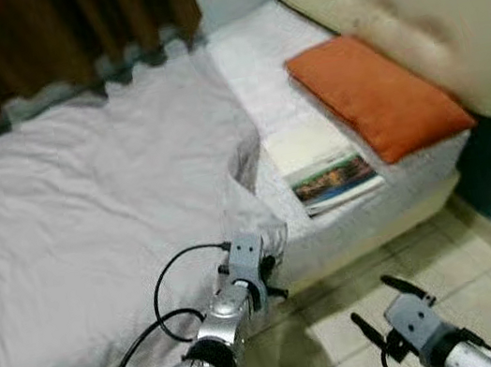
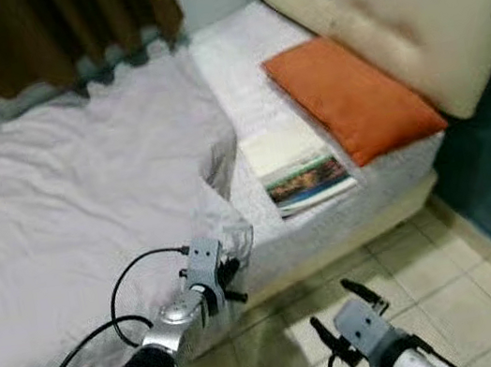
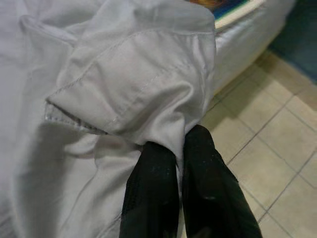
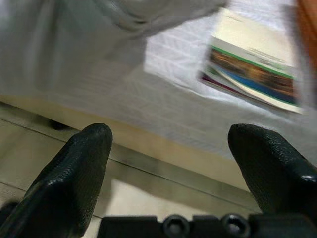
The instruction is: Clean up the room
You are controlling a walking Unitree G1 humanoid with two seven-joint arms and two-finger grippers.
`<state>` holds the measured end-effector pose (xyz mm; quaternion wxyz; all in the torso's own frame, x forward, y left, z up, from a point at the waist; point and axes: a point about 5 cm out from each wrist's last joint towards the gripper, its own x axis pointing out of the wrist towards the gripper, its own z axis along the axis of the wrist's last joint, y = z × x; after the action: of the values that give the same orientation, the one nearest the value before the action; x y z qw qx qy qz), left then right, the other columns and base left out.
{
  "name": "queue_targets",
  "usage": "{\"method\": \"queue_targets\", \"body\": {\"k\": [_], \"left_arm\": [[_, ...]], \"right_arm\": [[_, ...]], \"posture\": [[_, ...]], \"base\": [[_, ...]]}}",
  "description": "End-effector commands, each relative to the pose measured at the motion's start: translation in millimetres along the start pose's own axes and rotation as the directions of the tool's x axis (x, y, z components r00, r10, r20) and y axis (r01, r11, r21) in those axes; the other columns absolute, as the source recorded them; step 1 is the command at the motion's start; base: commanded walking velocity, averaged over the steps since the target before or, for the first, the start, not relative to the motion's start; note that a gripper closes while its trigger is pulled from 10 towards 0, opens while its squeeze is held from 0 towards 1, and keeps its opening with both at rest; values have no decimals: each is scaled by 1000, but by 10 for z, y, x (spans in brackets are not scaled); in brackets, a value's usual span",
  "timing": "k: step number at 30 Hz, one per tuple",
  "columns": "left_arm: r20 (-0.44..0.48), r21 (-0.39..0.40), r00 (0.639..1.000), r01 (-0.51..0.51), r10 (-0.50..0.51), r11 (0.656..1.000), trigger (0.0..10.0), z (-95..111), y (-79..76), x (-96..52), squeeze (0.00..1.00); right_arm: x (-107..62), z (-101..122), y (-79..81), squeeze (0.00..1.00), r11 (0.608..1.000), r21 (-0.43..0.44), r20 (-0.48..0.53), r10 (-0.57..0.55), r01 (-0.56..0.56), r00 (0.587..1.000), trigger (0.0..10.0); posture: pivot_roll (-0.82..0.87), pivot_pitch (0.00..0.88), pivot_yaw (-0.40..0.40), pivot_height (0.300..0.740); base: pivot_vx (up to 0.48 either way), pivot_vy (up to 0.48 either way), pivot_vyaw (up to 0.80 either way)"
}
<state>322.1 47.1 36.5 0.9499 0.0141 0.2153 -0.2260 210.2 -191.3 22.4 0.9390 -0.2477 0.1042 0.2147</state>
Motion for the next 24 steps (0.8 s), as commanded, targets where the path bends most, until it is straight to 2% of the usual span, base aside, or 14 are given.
{"method": "queue_targets", "body": {"k": [1,4,5,6,7,10,14,17,18,20,24], "left_arm": [[-19,-2,994,111,-111,994,10000,-29,-431,50,0],[-57,26,986,155,-154,987,10000,-121,-526,33,0],[-122,103,970,222,-209,970,10000,-239,-634,5,0],[-122,103,970,222,-209,970,10000,-239,-634,5,0],[-189,166,952,272,-240,948,10000,-366,-704,-30,0],[-248,230,939,295,-237,927,10000,-489,-729,-69,0],[-271,234,935,292,-226,927,10000,-560,-749,-92,0],[-248,187,941,278,-229,942,10000,-524,-832,-78,0],[-185,97,953,260,-239,961,10000,-393,-940,-38,1000],[-126,47,959,261,-254,964,10000,-262,-1012,-5,1000],[-39,18,966,257,-257,966,10000,-77,-1012,36,1000]], "right_arm": [[10,-10,131,0,999,11,-4,41,-41,999,10000],[17,-10,154,0,999,9,-3,50,-50,999,10000],[21,-12,170,0,998,8,-3,58,-58,998,10000],[21,-12,170,0,998,8,-3,58,-58,998,10000],[22,-16,179,0,998,8,-5,63,-63,998,10000],[23,-22,196,0,997,6,-11,74,-74,997,10000],[21,-19,214,0,996,6,-11,84,-84,996,10000],[25,-11,234,0,995,0,-9,99,-99,995,10000],[37,6,248,0,994,-7,-3,113,-113,994,10000],[51,20,245,0,993,-11,2,117,-117,993,10000],[64,27,207,0,995,-4,8,101,-101,995,10000]], "posture": [[-319,178,127,740],[-319,183,127,740],[-319,183,127,740],[-319,183,127,740],[-319,183,127,740],[-317,185,124,740],[-314,190,119,740],[-315,195,107,740],[-317,194,99,740],[-316,194,97,740],[-310,189,95,740]], "base": [[0,-480,0],[0,-426,0],[0,0,0],[0,0,0],[0,0,0],[0,0,0],[0,0,0],[0,0,0],[0,0,0],[0,0,0],[0,0,0]]}}
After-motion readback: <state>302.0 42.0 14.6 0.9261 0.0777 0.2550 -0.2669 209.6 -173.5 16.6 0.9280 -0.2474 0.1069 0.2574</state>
